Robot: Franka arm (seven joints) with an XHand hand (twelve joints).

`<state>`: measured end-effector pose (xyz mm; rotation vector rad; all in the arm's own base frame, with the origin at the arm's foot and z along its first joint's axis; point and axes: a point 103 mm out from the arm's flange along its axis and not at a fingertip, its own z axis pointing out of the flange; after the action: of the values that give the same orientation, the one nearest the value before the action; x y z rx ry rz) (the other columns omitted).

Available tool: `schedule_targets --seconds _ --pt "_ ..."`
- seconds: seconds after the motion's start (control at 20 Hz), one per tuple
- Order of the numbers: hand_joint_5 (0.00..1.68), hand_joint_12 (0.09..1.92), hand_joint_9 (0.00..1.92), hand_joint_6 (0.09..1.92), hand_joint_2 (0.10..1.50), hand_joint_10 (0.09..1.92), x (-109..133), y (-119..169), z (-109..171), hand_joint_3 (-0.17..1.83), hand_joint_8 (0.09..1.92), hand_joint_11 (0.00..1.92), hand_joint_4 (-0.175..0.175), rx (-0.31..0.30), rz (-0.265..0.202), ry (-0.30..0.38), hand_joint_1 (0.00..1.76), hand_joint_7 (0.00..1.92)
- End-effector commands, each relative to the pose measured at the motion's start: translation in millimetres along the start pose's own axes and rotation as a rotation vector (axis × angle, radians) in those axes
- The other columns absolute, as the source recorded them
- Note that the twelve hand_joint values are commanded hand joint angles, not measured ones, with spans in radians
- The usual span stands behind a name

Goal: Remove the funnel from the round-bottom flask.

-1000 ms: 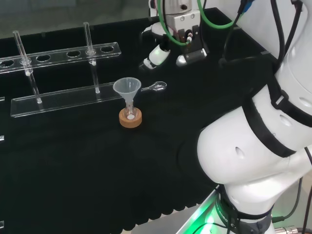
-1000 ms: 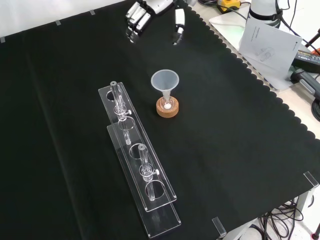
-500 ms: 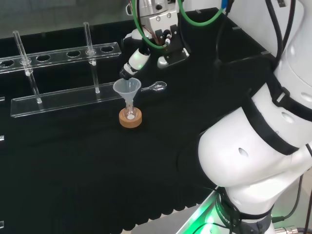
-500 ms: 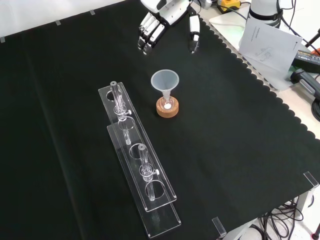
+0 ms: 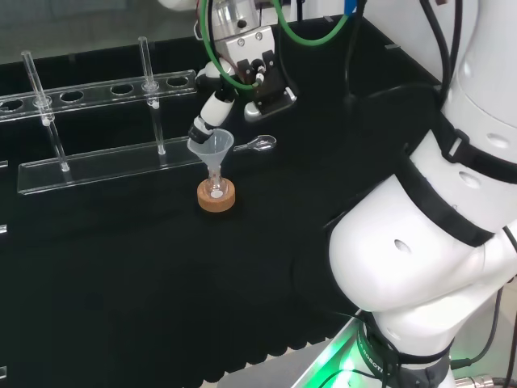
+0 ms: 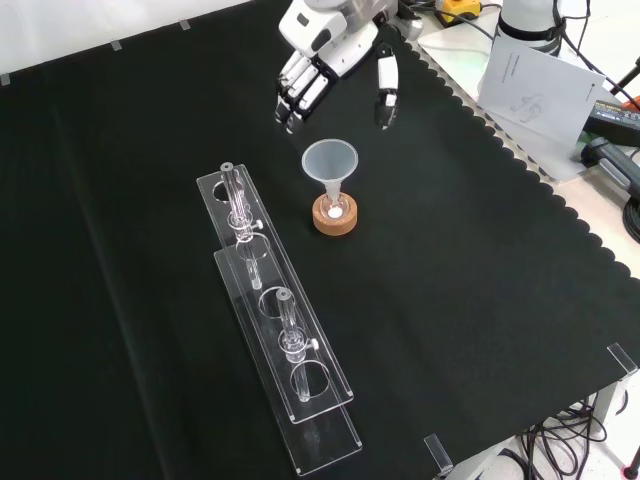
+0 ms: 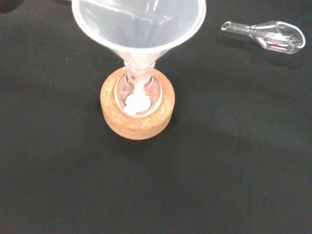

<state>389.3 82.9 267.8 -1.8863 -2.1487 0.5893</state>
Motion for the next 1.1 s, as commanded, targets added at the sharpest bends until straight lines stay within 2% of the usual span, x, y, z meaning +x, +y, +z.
schedule_targets --seconds 0.05,0.5,1.1 --pt "0.08 1.52 0.04 0.09 0.70 0.87 12.1 14.0 10.2 0.20 0.32 0.19 -0.001 0.014 0.002 -0.039 0.54 0.00" --pt "0.09 1.51 0.05 0.09 0.70 0.87 21.4 23.3 22.6 0.20 0.34 0.19 -0.002 0.033 -0.010 -0.067 0.56 0.00" --pt "0.10 1.51 0.05 0.09 0.71 0.87 17.9 32.5 34.0 0.20 0.35 0.20 -0.002 0.053 0.012 -0.102 0.56 0.00"
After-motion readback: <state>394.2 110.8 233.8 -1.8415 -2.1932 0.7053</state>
